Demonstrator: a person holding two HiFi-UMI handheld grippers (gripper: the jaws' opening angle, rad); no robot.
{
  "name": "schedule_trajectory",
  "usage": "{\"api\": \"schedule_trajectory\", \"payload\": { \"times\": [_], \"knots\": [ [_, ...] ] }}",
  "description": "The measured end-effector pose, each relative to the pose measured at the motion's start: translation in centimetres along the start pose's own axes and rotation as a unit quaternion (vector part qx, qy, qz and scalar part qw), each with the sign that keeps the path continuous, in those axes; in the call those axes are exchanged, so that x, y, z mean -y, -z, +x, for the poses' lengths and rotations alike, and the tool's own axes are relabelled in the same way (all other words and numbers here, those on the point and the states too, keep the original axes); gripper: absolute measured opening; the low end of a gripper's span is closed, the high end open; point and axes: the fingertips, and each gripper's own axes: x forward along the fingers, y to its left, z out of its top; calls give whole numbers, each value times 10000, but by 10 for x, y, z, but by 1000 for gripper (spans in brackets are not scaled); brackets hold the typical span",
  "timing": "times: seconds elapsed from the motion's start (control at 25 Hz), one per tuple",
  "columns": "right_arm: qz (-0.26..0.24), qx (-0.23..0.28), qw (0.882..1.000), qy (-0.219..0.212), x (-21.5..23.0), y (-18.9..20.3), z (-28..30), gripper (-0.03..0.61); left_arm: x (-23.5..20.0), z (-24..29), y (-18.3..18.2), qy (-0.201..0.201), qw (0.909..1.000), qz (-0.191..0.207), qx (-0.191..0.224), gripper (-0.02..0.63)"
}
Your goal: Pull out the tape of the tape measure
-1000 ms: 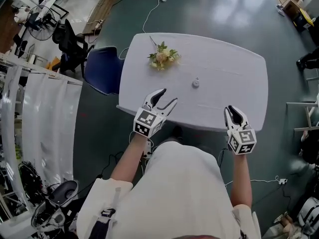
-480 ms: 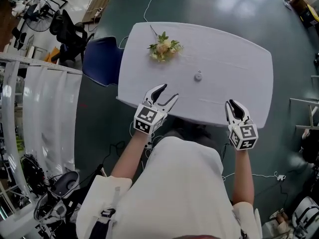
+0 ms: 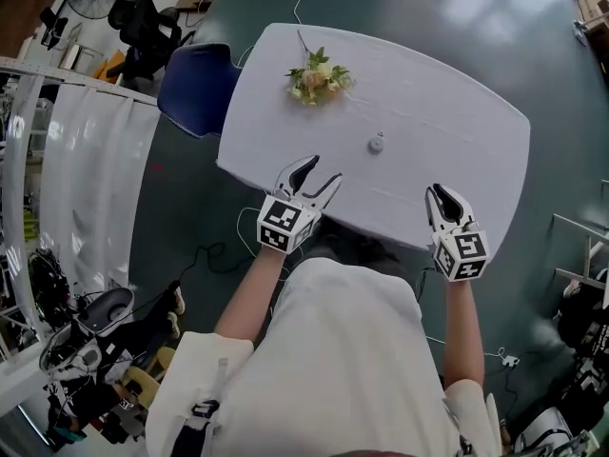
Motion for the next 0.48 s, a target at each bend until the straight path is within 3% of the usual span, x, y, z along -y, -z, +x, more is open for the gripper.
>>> {"api": "schedule_trajectory", "payload": {
  "times": [0.48],
  "knots": [
    [-40,-378,9974,-605,45,19,47,66,5,76,35,-345,9978,-501,-273,245]
  ]
}}
